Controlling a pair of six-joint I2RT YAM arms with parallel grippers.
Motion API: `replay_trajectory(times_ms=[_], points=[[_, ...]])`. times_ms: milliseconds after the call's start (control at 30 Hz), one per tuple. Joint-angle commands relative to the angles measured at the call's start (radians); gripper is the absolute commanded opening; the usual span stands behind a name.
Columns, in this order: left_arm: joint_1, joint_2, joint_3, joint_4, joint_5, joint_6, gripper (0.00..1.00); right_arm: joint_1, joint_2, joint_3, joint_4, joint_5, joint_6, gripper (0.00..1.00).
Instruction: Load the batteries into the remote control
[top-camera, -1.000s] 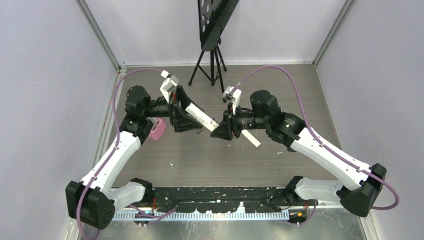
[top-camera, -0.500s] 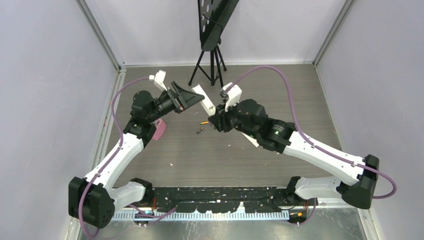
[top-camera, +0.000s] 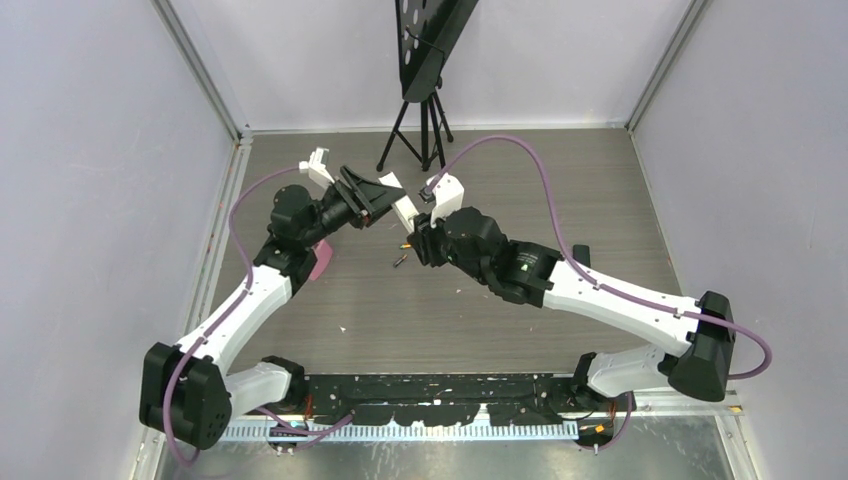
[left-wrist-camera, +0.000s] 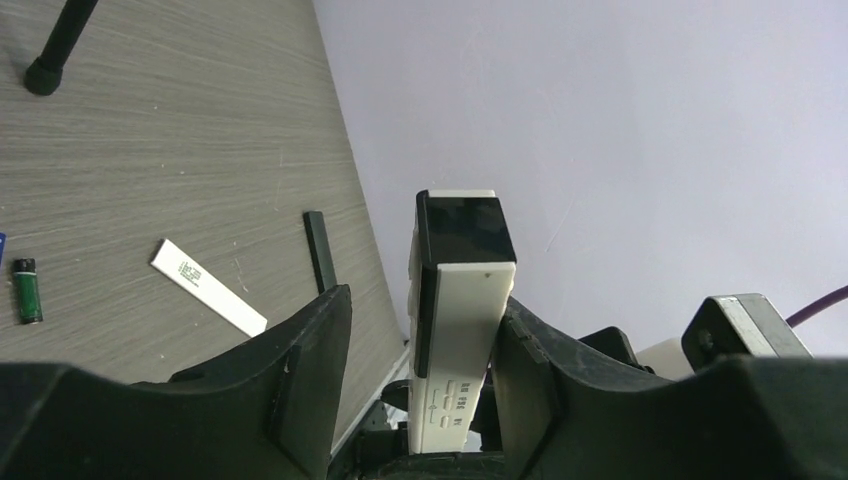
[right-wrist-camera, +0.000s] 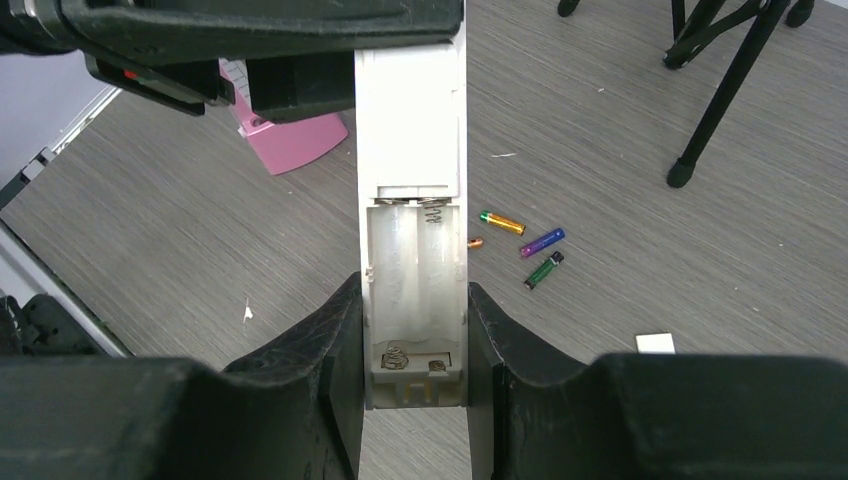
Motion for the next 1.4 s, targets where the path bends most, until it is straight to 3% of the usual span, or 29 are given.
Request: replay_trajectory(times_ms=[0, 100, 200, 267, 300, 333, 367, 400, 467, 633, 833, 1033, 1200, 1367], points=[[-0.010, 0.010, -0.005, 0.046, 0.008, -0.034, 0.54, 0.006, 0.015, 0.073, 0.091, 0.049, 0.044, 0.06], [-0.010, 0.013, -0.006, 0.044, 0.010, -0.031, 0.51, 0.006, 0.029, 0.080, 0.091, 0.035, 0.055, 0.06], [-0.010, 0.021, -0.002, 0.033, 0.017, -0.014, 0.36, 0.006, 0.034, 0.084, 0.090, 0.001, 0.063, 0.06], [-0.010, 0.028, 0.006, 0.014, 0.020, 0.009, 0.19, 0.006, 0.036, 0.089, 0.082, -0.020, 0.073, 0.10], [-0.010, 0.030, 0.011, 0.001, 0.019, 0.028, 0.11, 0.006, 0.037, 0.093, 0.068, -0.030, 0.076, 0.17], [-0.009, 0.031, 0.018, -0.022, 0.013, 0.061, 0.02, 0.006, 0.038, 0.097, 0.057, -0.033, 0.084, 0.38], [-0.006, 0.031, 0.030, -0.060, 0.006, 0.096, 0.00, 0.006, 0.037, 0.098, 0.038, -0.040, 0.095, 0.56], [-0.003, 0.028, 0.045, -0.107, -0.004, 0.136, 0.00, 0.006, 0.033, 0.097, 0.021, -0.044, 0.099, 0.68], [0.009, 0.017, 0.082, -0.239, -0.039, 0.238, 0.00, 0.006, 0.024, 0.087, -0.004, -0.027, 0.134, 0.79], [0.019, -0.032, 0.175, -0.618, -0.297, 0.502, 0.00, 0.006, 0.032, 0.065, -0.095, 0.099, 0.286, 0.78], [0.019, -0.132, 0.193, -0.811, -0.621, 0.608, 0.00, -0.015, 0.187, 0.129, -0.264, 0.232, 0.573, 0.58], [0.019, -0.274, 0.169, -0.828, -0.686, 0.635, 0.00, -0.046, 0.446, 0.313, -0.335, 0.205, 0.731, 0.57], [0.019, -0.353, 0.169, -0.837, -0.645, 0.671, 0.00, -0.091, 0.638, 0.498, -0.475, 0.161, 0.870, 0.61], [0.019, -0.409, 0.165, -0.851, -0.638, 0.668, 0.00, -0.145, 0.737, 0.533, -0.517, 0.085, 1.013, 0.61]])
